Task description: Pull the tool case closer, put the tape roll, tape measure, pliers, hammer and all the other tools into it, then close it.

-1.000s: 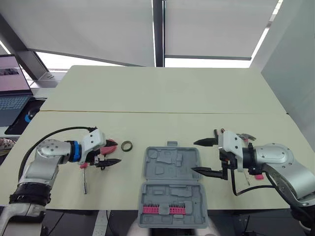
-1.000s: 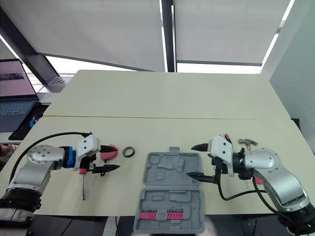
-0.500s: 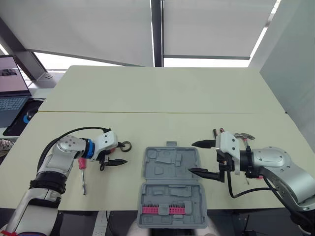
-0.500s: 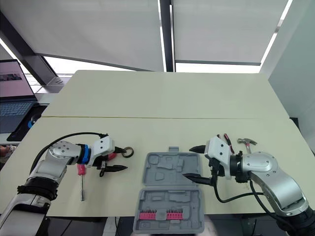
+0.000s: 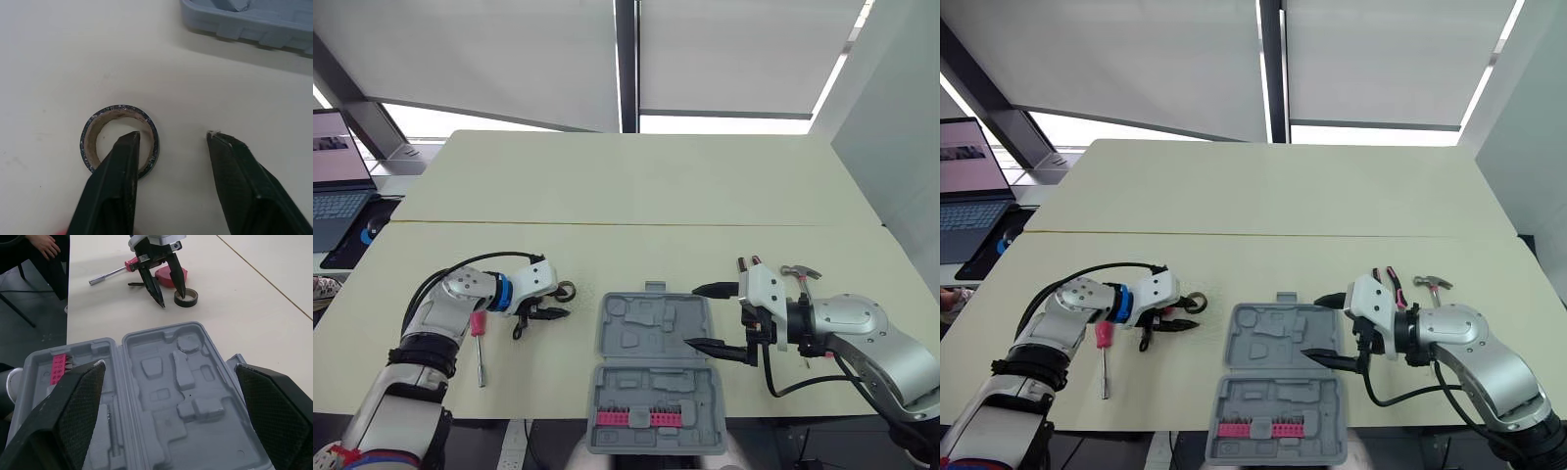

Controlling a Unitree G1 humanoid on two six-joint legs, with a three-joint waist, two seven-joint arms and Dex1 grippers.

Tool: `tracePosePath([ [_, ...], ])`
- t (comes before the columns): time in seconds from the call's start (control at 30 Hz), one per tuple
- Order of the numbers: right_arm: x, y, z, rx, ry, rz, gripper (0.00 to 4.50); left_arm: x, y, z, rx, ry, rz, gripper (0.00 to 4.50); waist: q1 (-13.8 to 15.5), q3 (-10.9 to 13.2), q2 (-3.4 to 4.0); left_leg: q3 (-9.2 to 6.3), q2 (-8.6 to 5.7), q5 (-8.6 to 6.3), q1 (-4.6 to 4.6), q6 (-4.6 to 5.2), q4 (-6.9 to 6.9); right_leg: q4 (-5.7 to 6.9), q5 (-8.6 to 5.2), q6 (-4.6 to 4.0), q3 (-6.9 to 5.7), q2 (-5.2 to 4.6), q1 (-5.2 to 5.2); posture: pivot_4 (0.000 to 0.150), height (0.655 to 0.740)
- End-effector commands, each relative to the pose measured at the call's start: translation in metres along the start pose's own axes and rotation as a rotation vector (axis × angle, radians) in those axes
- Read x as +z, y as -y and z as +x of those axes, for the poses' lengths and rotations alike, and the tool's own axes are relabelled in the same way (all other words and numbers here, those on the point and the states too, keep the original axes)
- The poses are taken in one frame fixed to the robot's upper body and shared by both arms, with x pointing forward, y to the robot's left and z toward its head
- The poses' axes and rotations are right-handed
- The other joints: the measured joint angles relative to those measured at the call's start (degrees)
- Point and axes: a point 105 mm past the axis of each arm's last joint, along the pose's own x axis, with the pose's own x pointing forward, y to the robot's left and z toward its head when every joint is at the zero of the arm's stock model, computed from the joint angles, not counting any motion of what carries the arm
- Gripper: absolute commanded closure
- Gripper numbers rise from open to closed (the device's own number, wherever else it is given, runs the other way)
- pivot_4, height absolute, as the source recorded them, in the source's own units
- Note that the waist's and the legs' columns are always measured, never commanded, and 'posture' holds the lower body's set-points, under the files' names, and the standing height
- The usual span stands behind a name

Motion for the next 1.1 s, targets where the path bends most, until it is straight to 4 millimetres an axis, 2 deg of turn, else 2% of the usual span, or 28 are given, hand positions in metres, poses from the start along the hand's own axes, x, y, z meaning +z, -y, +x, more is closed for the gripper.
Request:
tracePosePath([
  [0.03, 0.009, -0.002, -0.001, -0.001, 0.024, -0.033, 0.00, 0.004, -0.006, -0.001, 0.013, -0.006, 0.033, 3.51, -0.04, 0.00, 0.00, 0.00, 0.00, 0.00, 0.00, 0.00, 0.00, 0.00, 0.00, 0.00, 0.00, 0.00, 0.00, 0.150, 0.7400],
  [0.13, 0.009, -0.002, -0.002, -0.004, 0.024, -0.031, 0.00, 0.004, -0.006, -0.001, 0.011, -0.008, 0.042, 4.42, -0.03, 0.00, 0.00, -0.01, 0.01, 0.00, 0.00, 0.00, 0.00, 0.01, 0.00, 0.00, 0.00, 0.00, 0.00, 0.150, 0.7400],
  [0.3, 0.009, -0.002, -0.004, -0.010, 0.021, -0.033, 0.00, 0.013, -0.011, -0.014, 0.009, 0.012, 0.051, 4.47, -0.02, 0.00, 0.00, -0.01, 0.00, 0.00, 0.00, 0.00, 0.00, 0.01, 0.00, 0.00, 0.00, 0.00, 0.00, 0.150, 0.7400],
  [0.4, 0.009, -0.001, -0.006, -0.019, 0.016, -0.033, 0.00, 0.029, -0.009, -0.024, -0.021, 0.064, 0.036, 4.47, -0.03, 0.00, 0.00, -0.02, 0.01, 0.00, -0.06, 0.00, 0.01, 0.01, 0.00, 0.00, -0.02, 0.00, -0.04, 0.150, 0.7400],
  [0.5, 0.008, -0.002, -0.008, -0.018, 0.012, -0.018, 0.00, 0.059, 0.009, -0.025, -0.104, 0.169, -0.040, 4.47, -0.03, 0.00, 0.01, -0.04, 0.02, 0.00, -0.16, 0.00, 0.06, 0.01, 0.00, 0.00, 0.03, -0.01, -0.10, 0.150, 0.7400],
  [0.6, 0.007, -0.003, -0.009, -0.014, 0.002, -0.008, 0.00, 0.081, 0.031, -0.014, -0.171, 0.241, -0.097, 4.47, -0.03, 0.00, 0.01, -0.08, 0.02, 0.00, -0.22, 0.00, 0.07, 0.00, 0.00, 0.00, 0.14, -0.03, -0.10, 0.150, 0.7400],
  [0.7, 0.005, -0.004, -0.009, -0.011, -0.007, -0.004, 0.00, 0.090, 0.042, 0.000, -0.181, 0.267, -0.134, 4.47, 0.01, 0.00, 0.00, -0.17, 0.03, 0.00, -0.27, 0.00, 0.13, 0.01, 0.00, 0.01, 0.10, -0.02, -0.10, 0.150, 0.7400],
  [0.83, 0.004, -0.005, -0.009, -0.002, -0.025, 0.003, 0.00, 0.092, 0.049, 0.019, -0.178, 0.273, -0.147, 4.47, 0.08, 0.00, 0.00, -0.31, 0.08, 0.00, -0.37, 0.00, 0.51, 0.20, 0.00, 0.00, 0.02, 0.07, -0.08, 0.150, 0.7400],
  [1.1, 0.003, -0.009, -0.010, 0.007, -0.043, 0.011, 0.00, 0.082, 0.043, 0.039, -0.136, 0.259, -0.164, 4.47, 0.16, 0.00, 0.00, -0.34, 0.01, -0.01, -0.42, 0.00, 0.81, 0.50, -0.01, 0.01, 0.02, 0.07, -0.09, 0.150, 0.7400],
])
